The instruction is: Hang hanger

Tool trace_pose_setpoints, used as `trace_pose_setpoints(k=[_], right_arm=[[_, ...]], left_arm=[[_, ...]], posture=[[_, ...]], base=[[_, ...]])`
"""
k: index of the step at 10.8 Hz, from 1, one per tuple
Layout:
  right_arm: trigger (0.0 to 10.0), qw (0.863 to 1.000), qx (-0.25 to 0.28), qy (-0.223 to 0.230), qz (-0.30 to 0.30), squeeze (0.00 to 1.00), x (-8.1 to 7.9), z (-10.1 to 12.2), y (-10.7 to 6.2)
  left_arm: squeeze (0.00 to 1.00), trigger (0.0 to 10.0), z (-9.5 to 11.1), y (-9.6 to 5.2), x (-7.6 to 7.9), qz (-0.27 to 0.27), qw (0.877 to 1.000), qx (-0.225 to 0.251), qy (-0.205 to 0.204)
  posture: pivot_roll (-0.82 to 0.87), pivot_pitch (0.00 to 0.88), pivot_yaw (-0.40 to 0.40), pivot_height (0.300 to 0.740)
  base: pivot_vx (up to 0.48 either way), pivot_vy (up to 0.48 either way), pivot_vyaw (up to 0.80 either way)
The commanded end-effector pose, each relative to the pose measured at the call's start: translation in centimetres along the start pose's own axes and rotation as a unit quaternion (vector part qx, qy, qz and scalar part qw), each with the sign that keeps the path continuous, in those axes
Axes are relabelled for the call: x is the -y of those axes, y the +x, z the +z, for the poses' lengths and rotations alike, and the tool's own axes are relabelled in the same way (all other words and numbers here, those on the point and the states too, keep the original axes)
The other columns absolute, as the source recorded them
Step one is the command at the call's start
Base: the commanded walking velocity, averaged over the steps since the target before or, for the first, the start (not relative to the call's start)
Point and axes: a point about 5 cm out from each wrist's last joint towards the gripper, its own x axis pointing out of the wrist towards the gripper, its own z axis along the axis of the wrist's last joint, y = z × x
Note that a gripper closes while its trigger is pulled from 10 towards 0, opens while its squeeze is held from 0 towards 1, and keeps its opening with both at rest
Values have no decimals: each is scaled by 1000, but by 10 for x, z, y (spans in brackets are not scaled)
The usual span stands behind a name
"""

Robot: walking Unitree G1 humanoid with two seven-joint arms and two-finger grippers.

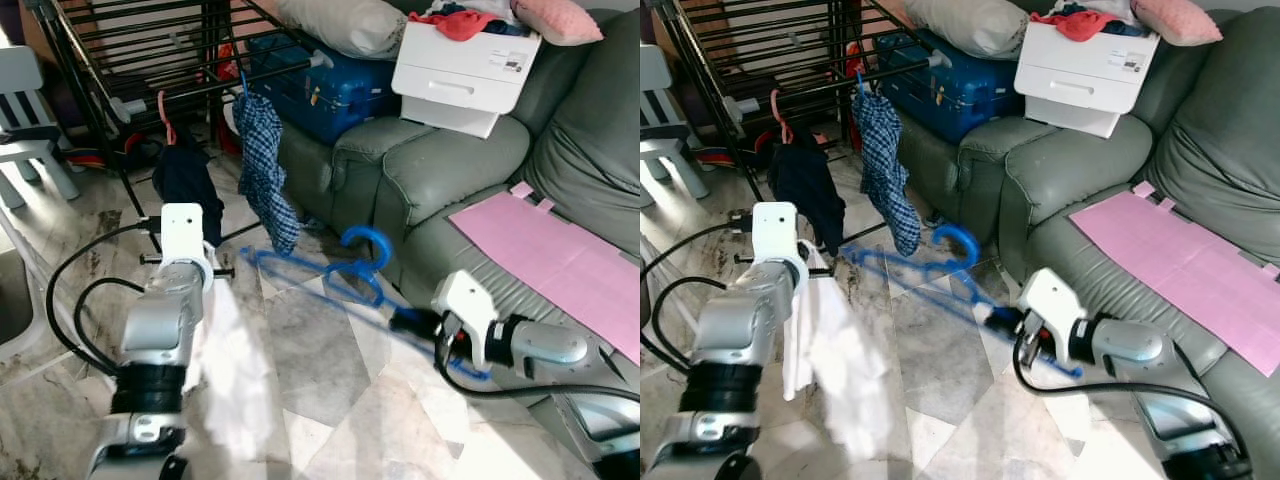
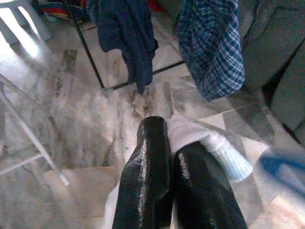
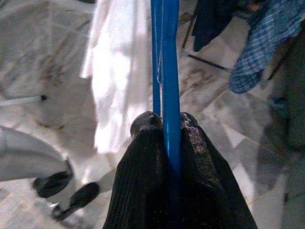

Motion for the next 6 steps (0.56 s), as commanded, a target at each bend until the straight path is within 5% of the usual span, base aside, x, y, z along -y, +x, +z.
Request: trace_pose_setpoints(k=[1,4,6], right_arm=[[10000,1000,4,-3,29,0,-5,5,-1],[10000,997,-10,-3,71,0,-6,13,-4],[10000,999,-16,-20,32,0,4,12,1]], left_arm=[[0,10000,15,-2,5,-9,1000,28,-1],[0,10000,15,2,-6,33,999,28,29],[0,10000,19,-4,-5,17,998,41,44]], posture=[[-104,0,9,740],[-99,0,5,740],[-94,0,4,740]], base=[[0,0,0],[0,0,0],[0,0,0]])
